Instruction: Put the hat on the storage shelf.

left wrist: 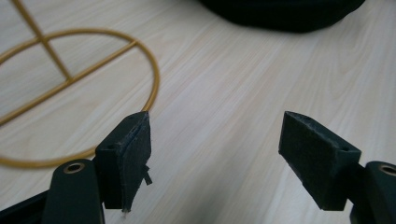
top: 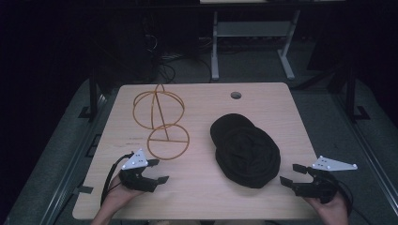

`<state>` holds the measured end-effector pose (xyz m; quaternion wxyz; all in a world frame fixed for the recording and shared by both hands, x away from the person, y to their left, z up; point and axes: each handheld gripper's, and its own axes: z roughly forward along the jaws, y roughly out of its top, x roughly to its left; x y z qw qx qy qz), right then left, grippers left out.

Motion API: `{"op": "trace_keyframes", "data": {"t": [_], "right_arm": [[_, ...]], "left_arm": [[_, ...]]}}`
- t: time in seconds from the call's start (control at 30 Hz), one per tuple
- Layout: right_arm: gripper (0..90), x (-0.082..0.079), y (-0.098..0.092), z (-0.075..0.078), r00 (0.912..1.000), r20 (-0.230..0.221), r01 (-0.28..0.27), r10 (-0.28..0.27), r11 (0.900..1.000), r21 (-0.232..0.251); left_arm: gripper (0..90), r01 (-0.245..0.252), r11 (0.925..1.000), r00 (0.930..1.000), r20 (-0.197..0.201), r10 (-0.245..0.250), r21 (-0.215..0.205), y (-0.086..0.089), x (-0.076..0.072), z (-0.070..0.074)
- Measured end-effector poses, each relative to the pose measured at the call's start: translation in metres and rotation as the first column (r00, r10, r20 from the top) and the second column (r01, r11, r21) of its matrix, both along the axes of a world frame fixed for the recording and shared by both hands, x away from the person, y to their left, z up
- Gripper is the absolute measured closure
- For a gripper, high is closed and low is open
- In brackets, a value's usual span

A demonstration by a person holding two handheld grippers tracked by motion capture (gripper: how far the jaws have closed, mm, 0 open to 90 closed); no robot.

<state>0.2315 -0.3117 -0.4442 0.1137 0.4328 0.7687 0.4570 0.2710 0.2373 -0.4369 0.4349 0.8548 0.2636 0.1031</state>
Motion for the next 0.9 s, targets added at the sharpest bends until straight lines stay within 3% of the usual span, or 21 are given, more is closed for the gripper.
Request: {"op": "trace_keyframes", "data": {"t": [0.17, 0.23, 0.37, 0.43, 0.53, 0.6, 0.63, 0.7, 0.77, 0.8, 0.9], "right_arm": [[19.9, -0.001, -0.003, 0.000, 1.0000, -0.002, -0.002, 0.002, 1.000, 0.015], [19.8, -0.001, -0.004, 0.000, 1.0000, -0.003, 0.003, -0.003, 1.000, 0.025], [19.5, -0.001, -0.005, 0.002, 1.0000, 0.000, 0.009, -0.009, 0.999, 0.032], [19.5, -0.001, -0.005, 0.001, 1.0000, 0.005, 0.005, -0.005, 1.000, 0.029], [19.4, 0.000, -0.004, 0.001, 1.0000, -0.005, 0.006, -0.006, 0.999, 0.032], [19.4, 0.000, -0.004, 0.000, 1.0000, -0.009, 0.003, -0.002, 1.000, 0.029], [19.4, 0.000, -0.004, 0.000, 1.0000, -0.009, 0.003, -0.002, 1.000, 0.029], [19.3, 0.000, -0.006, 0.001, 1.0000, -0.002, 0.005, -0.005, 0.999, 0.036], [19.3, 0.000, -0.007, 0.001, 1.0000, 0.003, 0.007, -0.007, 0.999, 0.041], [19.3, 0.000, -0.008, 0.001, 1.0000, 0.004, 0.006, -0.006, 0.999, 0.042], [19.3, 0.000, -0.009, 0.001, 1.0000, 0.005, 0.006, -0.007, 0.999, 0.045]], "left_arm": [[25.0, 0.028, 0.9996, 0.9996, 0.005, -0.028, -0.001, -0.013, -0.001, 0.005], [25.2, 0.064, 0.9980, 0.9980, 0.002, -0.064, 0.001, -0.025, 0.000, 0.009], [25.1, 0.112, 0.9934, 0.9937, -0.001, -0.112, -0.022, -0.041, 0.003, 0.017], [25.0, 0.135, 0.9895, 0.9907, -0.011, -0.136, -0.053, -0.051, 0.004, 0.021], [24.5, 0.164, 0.9849, 0.9863, -0.012, -0.165, -0.056, -0.063, 0.007, 0.025], [23.9, 0.203, 0.9779, 0.9788, -0.014, -0.204, -0.049, -0.083, 0.010, 0.030], [23.7, 0.203, 0.9779, 0.9788, -0.014, -0.204, -0.049, -0.083, 0.010, 0.030], [23.6, 0.250, 0.9675, 0.9680, -0.011, -0.251, -0.036, -0.104, 0.015, 0.034], [23.4, 0.261, 0.9649, 0.9652, -0.010, -0.261, -0.031, -0.111, 0.016, 0.035], [23.3, 0.282, 0.9592, 0.9592, -0.014, -0.282, -0.016, -0.123, 0.020, 0.037], [23.0, 0.312, 0.9499, 0.9498, -0.017, -0.313, -0.008, -0.139, 0.025, 0.038]]}}
